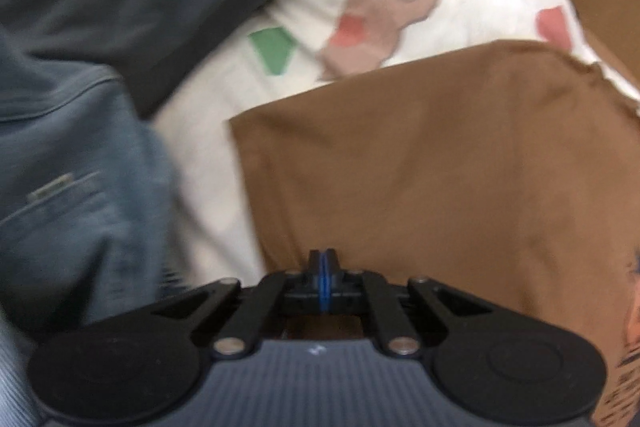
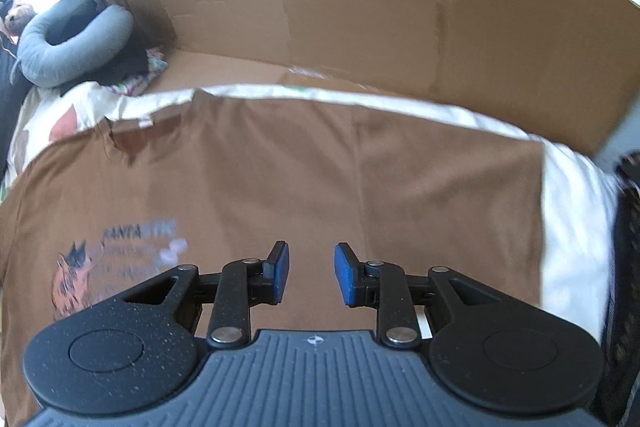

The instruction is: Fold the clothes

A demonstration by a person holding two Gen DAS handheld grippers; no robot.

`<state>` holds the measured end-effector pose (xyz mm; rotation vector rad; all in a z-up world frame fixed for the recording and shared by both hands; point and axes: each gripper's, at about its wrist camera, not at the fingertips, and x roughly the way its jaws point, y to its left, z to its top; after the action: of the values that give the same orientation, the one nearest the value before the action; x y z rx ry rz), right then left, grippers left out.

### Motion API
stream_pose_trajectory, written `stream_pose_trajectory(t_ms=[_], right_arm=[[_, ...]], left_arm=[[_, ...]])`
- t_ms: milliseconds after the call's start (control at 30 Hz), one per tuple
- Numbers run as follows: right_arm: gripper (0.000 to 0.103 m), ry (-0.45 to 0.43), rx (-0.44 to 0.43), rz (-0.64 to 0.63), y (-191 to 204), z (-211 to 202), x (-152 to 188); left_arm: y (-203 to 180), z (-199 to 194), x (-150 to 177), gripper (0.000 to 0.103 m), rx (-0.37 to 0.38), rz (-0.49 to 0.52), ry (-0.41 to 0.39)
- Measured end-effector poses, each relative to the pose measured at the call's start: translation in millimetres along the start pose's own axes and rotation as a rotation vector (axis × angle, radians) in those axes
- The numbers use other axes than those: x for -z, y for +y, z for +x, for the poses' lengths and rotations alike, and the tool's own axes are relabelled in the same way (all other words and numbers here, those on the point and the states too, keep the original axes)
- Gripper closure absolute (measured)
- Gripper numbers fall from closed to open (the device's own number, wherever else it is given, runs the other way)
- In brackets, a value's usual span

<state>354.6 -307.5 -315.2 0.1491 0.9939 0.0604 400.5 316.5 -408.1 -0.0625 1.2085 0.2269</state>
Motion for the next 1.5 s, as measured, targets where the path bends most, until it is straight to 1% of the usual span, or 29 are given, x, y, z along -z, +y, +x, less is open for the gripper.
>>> stream_pose_trajectory(t_ms=[100,167,233,467,533,567,600,667,700,767,833,867,900,933,967,1033,1100,1167,1200,1233,1267,1300,1400,1500], right_arm=[[0.071,0.009,0.012,0.035,-10,-9,15],[0.071,0.013,0.019,0.053,-15,-14,24],[0.071,0.014,0.025,0.063,-19,-19,32],[0.070,0.021,0.041,0.105,-33,-35,54],[0.069,0.026,0.048,0.115,-37,-39,59],[0.069,0.031,0.048,0.115,-38,-41,61],[0.064,0.036,0.048,0.112,-39,-44,63],[0.063,0.048,0.047,0.107,-42,-49,66],[0.063,0.051,0.044,0.100,-42,-53,67],[0.062,0.046,0.040,0.088,-45,-66,63],[0.055,0.034,0.036,0.081,-48,-82,59],[0.054,0.028,0.034,0.078,-50,-90,57],[0.051,0.023,0.034,0.074,-52,-98,54],[0.049,0.018,0.035,0.069,-54,-107,52],[0.049,0.014,0.037,0.064,-56,-115,49],[0.049,0.012,0.035,0.061,-61,-132,44],[0.048,0.014,0.036,0.064,-66,-151,38],[0.046,0.010,0.031,0.060,-70,-172,32],[0.043,-0.005,0.022,0.061,-72,-183,28],[0.039,-0.023,0.010,0.065,-75,-193,25],[0.037,-0.040,-0.002,0.069,-77,-203,22],[0.035,-0.052,-0.010,0.073,-80,-211,18],[0.035,-0.079,-0.024,0.094,-89,-233,-1],[0.035,-0.118,-0.072,0.113,-93,-257,-30]], left_arm=[[13,-4,2,0.099,-0.061,0.000,0.011],[22,-12,3,0.098,-0.023,-0.031,-0.021],[22,-22,5,0.097,0.016,-0.039,-0.050],[-4,-43,14,0.096,0.156,-0.008,-0.093],[-12,-39,20,0.096,0.150,-0.003,-0.058],[-14,-33,22,0.096,0.137,-0.003,-0.031],[-16,-29,25,0.096,0.119,0.002,-0.003],[-17,-22,31,0.096,0.075,0.022,0.045],[-15,-23,33,0.095,0.077,0.019,0.050],[-14,-29,36,0.095,0.070,0.022,0.050],[-16,-41,37,0.095,0.080,0.035,0.033],[-18,-48,38,0.093,0.091,0.042,0.022],[-19,-56,39,0.091,0.107,0.048,0.009],[-20,-65,41,0.086,0.134,0.050,-0.006],[-22,-75,42,0.076,0.156,0.054,-0.020],[-27,-93,44,0.066,0.186,0.069,-0.043],[-30,-112,48,0.065,0.217,0.071,-0.069],[-31,-130,50,0.062,0.241,0.058,-0.092],[-31,-137,51,0.061,0.253,0.053,-0.105],[-30,-145,52,0.057,0.261,0.051,-0.115],[-28,-152,54,0.053,0.263,0.054,-0.121],[-25,-160,56,0.053,0.265,0.058,-0.127],[-19,-187,64,0.053,0.243,0.072,-0.130],[-9,-213,69,0.053,0.215,0.056,-0.133]])
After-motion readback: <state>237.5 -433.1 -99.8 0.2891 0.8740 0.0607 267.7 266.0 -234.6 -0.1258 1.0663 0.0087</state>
